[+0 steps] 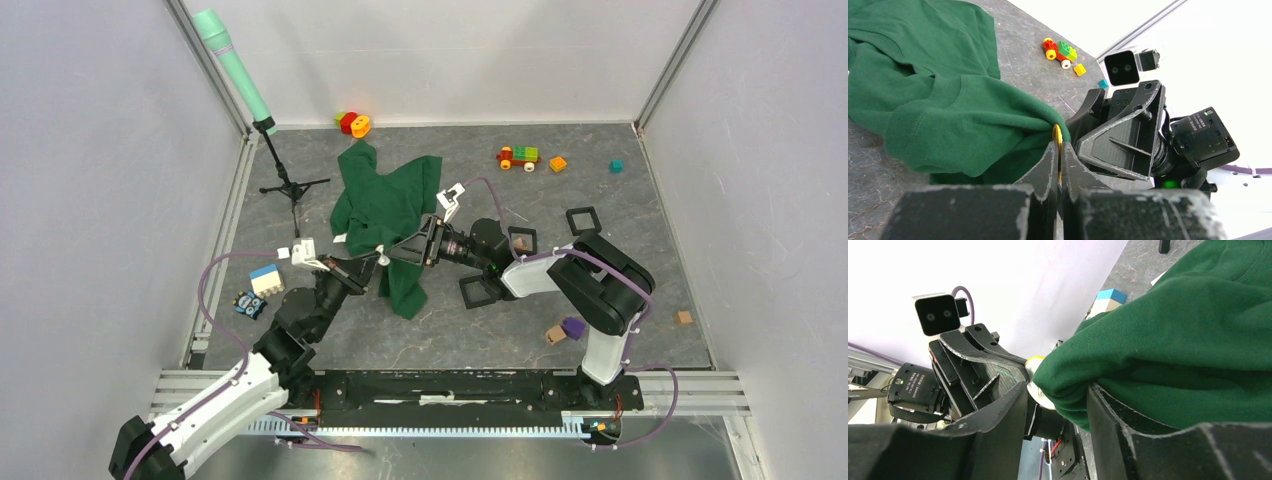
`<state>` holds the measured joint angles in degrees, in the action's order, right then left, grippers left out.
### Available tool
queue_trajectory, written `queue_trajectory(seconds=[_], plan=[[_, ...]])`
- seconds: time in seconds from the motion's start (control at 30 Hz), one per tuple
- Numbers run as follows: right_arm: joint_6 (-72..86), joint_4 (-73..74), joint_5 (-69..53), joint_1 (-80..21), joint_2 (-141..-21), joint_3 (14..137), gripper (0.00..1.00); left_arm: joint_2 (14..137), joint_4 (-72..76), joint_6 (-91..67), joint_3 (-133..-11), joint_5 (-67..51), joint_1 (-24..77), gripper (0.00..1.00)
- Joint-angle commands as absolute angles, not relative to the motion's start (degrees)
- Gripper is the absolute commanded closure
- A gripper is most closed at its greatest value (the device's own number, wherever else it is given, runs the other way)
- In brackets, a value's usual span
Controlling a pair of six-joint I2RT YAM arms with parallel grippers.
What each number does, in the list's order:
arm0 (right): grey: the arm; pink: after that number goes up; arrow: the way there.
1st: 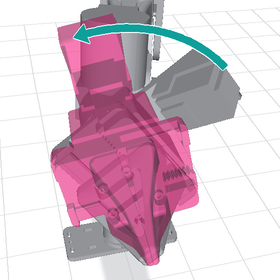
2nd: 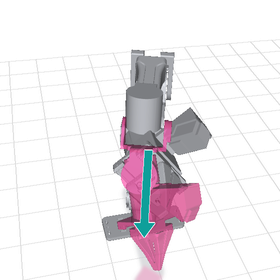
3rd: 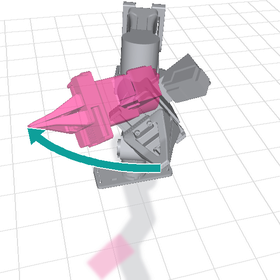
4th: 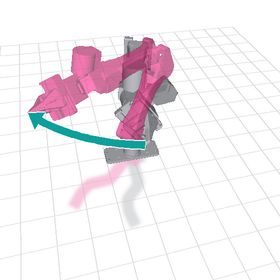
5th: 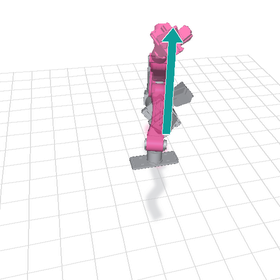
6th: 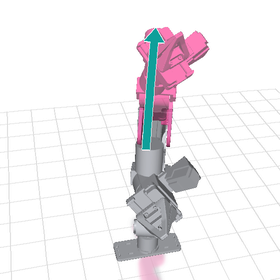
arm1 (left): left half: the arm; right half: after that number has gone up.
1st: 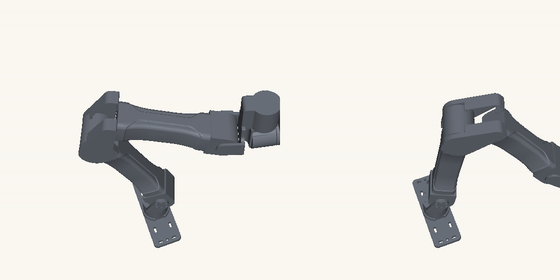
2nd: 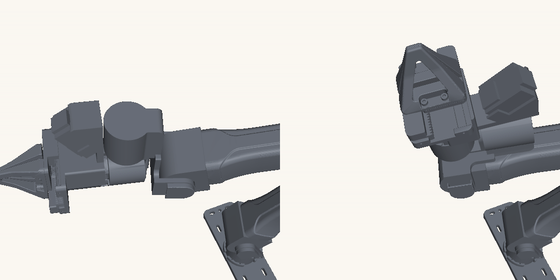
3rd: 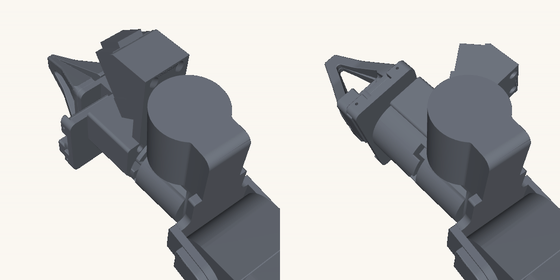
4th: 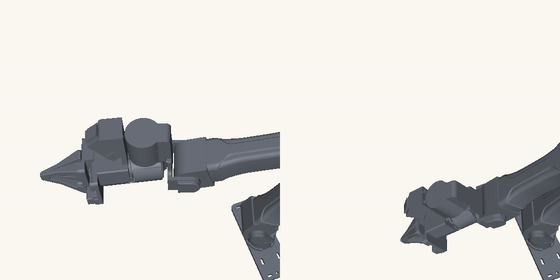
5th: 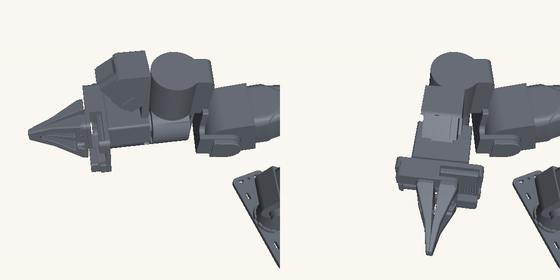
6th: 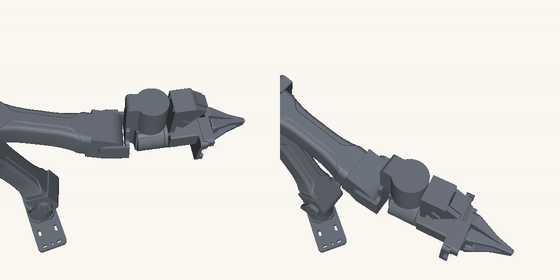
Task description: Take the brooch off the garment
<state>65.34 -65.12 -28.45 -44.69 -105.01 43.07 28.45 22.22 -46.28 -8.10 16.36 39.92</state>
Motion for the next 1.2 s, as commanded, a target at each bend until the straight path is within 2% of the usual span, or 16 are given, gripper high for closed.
queue_trajectory(seconds=[0.0, 0.07, 0.17, 0.3, 0.43, 0.6, 0.8, 0.87, 0.9, 0.97, 1.0, 1.07, 1.17], plan=[[65.5, -68.2, -28.8, -44.7, -105.4, 45.4, 0.49, 29.0, 22.5, -44.3, -11.9, 14.8, 39.9, 0.98], [64.6, -67.5, -28.2, -44.8, -105.2, 45.2, 0.47, 29.6, 13.4, -39.9, -16.8, 17.4, 39.9, 0.98], [58.8, -61.4, -26.5, -44.6, -103.3, 45.2, 0.34, 33.2, -3.8, -34.9, -26.2, 26.7, 39.9, 0.98], [48.0, -50.9, -23.6, -44.6, -99.8, 46.5, 0.3, 42.0, -12.6, -23.8, -35.2, 36.5, 39.9, 0.98], [38.2, -39.8, -17.4, -44.7, -97.5, 49.4, 0.28, 48.5, 0.5, -13.5, -35.4, 41.1, 40.3, 0.98], [31.2, -31.7, -13.0, -44.6, -95.4, 51.5, 0.25, 56.9, 26.7, 5.0, -34.2, 44.4, 40.8, 0.98], [28.9, -32.0, -9.7, -43.2, -91.1, 48.8, 0.17, 65.8, 50.5, 20.2, -34.6, 40.7, 40.8, 0.98], [28.9, -32.3, -10.1, -42.5, -89.7, 48.2, 0.17, 66.9, 59.0, 16.6, -32.8, 36.0, 38.6, 0.98], [29.0, -32.3, -10.5, -42.1, -89.1, 48.1, 0.17, 66.2, 58.9, 11.2, -32.3, 30.0, 36.3, 0.98], [29.1, -32.2, -11.9, -41.2, -87.7, 47.7, 0.18, 64.5, 56.5, -8.0, -32.0, 14.5, 27.5, 0.98], [29.2, -32.4, -12.7, -40.8, -86.8, 47.4, 0.18, 65.0, 60.0, -15.1, -31.3, 10.3, 24.2, 0.98], [28.9, -32.7, -13.3, -40.0, -84.5, 46.2, 0.18, 66.9, 69.1, -21.2, -29.4, 3.1, 22.4, 0.98], [28.3, -34.4, -15.2, -39.3, -81.0, 44.7, 0.18, 69.2, 74.7, -34.1, -29.0, -3.8, 20.8, 0.98]])
